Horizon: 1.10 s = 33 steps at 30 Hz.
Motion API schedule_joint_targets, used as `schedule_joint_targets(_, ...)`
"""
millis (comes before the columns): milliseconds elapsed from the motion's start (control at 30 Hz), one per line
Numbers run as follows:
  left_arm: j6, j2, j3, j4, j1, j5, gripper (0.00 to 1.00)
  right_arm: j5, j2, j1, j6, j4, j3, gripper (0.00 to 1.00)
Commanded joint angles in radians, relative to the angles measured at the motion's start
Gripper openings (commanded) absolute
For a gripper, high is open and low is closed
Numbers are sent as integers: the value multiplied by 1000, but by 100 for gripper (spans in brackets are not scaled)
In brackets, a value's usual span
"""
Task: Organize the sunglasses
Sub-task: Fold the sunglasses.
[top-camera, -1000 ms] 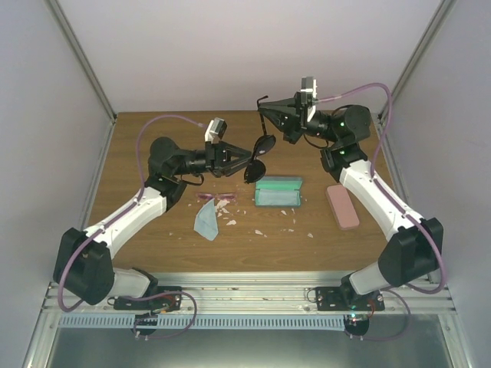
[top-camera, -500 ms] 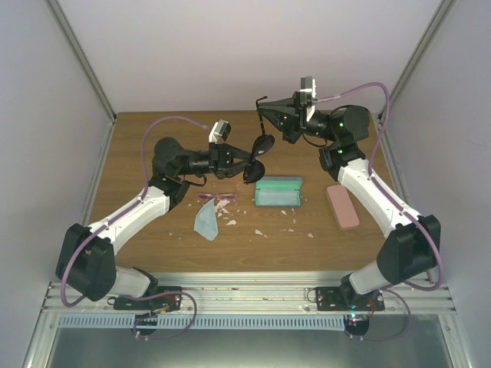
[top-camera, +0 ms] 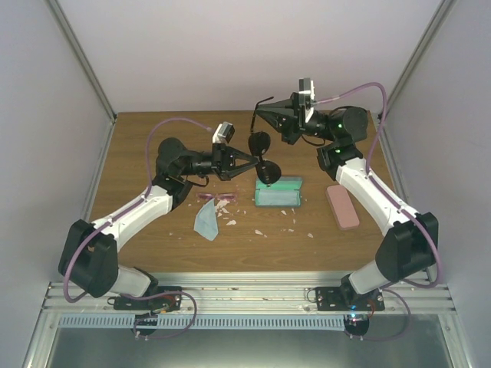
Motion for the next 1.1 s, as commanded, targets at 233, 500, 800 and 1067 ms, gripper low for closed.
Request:
schedule_joint_targets(233,55,8,-11,58,-3,-26,0,-23,-36,8,-50,-68,-15,14)
schedule_joint_targets(500,187,-6,-10,-26,0,-93,0,80,-134,7,-165,-252,-59,53)
schedule_joint_targets(800,352,-43,-17,-193,63,-213,0,269,-352,5,-293,-391,-252,99)
schedule_joint_targets(1067,689,0,81,-503,64,-265,0,524,-440,5,-246,-732,-259,96)
